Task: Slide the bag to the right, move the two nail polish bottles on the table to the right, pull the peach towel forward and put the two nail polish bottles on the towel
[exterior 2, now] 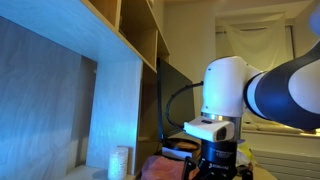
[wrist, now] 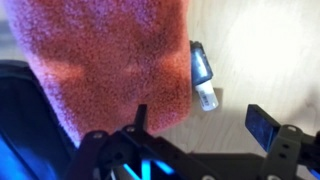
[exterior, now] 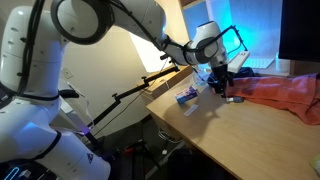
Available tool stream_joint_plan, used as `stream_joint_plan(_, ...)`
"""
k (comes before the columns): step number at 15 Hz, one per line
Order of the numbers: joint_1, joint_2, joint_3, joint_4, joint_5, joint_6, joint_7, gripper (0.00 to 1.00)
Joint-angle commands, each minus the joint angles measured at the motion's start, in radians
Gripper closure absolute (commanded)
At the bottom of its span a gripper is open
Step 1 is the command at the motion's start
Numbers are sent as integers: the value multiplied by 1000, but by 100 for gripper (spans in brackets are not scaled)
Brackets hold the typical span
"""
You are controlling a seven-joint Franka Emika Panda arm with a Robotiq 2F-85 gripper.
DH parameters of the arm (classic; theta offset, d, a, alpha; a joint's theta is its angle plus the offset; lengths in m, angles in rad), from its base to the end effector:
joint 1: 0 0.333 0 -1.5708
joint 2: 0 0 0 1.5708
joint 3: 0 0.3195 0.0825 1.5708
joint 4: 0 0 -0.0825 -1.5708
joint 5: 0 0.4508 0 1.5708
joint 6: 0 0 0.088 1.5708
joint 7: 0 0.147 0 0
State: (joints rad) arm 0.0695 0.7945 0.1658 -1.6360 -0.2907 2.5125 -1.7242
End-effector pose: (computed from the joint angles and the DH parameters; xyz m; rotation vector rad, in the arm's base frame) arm 0.7269 0.1632 0.0778 1.4629 2.6478 0.0429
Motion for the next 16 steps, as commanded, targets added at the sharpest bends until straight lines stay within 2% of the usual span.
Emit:
stream_joint_plan(1, -32, -16, 6, -34, 34, 26, 5, 0)
stream_joint_plan(9, -24, -13, -6, -59, 23, -12, 7, 0)
stream_joint_plan(16, 20, 26, -26, 18, -2, -115, 13, 0)
